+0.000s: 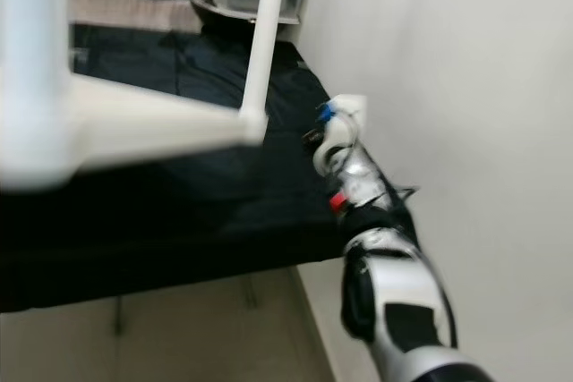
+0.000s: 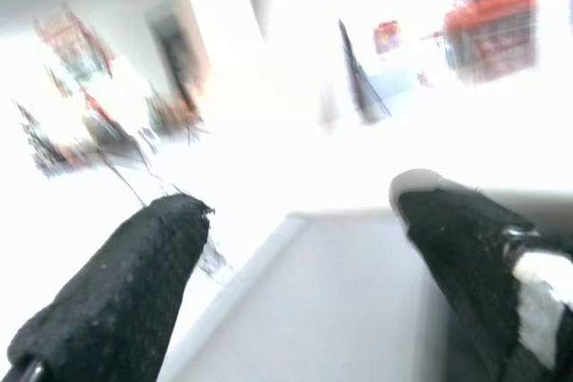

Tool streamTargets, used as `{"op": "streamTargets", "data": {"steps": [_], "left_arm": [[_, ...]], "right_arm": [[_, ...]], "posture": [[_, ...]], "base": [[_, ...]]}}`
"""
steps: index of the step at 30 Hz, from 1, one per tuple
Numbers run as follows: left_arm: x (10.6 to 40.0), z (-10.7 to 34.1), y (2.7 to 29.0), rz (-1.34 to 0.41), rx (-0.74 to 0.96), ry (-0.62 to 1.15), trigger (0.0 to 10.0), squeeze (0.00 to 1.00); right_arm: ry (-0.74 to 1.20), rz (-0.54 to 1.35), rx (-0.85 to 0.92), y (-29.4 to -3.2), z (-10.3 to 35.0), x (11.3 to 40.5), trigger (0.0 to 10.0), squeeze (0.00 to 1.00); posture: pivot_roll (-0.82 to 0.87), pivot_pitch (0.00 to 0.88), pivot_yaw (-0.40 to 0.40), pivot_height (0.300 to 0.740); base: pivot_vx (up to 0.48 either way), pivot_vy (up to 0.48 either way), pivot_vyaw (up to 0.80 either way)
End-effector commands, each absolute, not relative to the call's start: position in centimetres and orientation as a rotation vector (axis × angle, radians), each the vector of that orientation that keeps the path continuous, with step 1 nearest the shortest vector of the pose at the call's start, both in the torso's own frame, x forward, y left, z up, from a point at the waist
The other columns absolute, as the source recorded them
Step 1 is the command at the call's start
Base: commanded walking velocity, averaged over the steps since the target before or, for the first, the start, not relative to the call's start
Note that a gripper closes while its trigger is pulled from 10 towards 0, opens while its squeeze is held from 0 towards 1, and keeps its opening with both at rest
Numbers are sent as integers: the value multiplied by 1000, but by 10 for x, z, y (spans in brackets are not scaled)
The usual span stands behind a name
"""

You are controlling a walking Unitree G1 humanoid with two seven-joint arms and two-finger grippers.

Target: Building children table

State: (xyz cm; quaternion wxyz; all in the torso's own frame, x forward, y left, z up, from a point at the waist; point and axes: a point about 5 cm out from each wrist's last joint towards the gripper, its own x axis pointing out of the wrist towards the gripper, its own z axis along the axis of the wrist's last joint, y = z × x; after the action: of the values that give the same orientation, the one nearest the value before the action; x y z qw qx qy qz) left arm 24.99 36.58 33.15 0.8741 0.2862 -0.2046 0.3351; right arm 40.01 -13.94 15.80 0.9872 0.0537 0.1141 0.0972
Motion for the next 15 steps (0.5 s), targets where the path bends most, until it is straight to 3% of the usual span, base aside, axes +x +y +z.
{"op": "streamTargets", "data": {"steps": [1,3,6,7,10,15], "left_arm": [[250,355,357,716,741,-452,10000,0],[248,395,353,782,933,-514,10000,0],[249,407,349,775,966,-542,10000,0],[255,409,344,730,995,-542,10000,0],[259,400,348,724,978,-508,10000,0],[259,379,349,685,959,-429,10000,0]], "right_arm": [[314,228,158,-135,138,391,10000,1000],[445,350,266,-99,109,370,10000,1000],[460,391,291,-82,104,363,10000,1000],[436,417,277,-65,106,360,10000,1000],[423,406,246,-62,109,362,10000,1000],[371,334,172,-81,123,373,10000,1000]], "posture": [[165,0,-156,740],[172,0,-139,740],[177,0,-134,740],[180,0,-128,740],[179,0,-125,740],[166,0,-136,740]], "base": [[0,0,0],[0,0,0],[0,0,0],[0,0,0],[0,0,0],[0,0,0]]}}
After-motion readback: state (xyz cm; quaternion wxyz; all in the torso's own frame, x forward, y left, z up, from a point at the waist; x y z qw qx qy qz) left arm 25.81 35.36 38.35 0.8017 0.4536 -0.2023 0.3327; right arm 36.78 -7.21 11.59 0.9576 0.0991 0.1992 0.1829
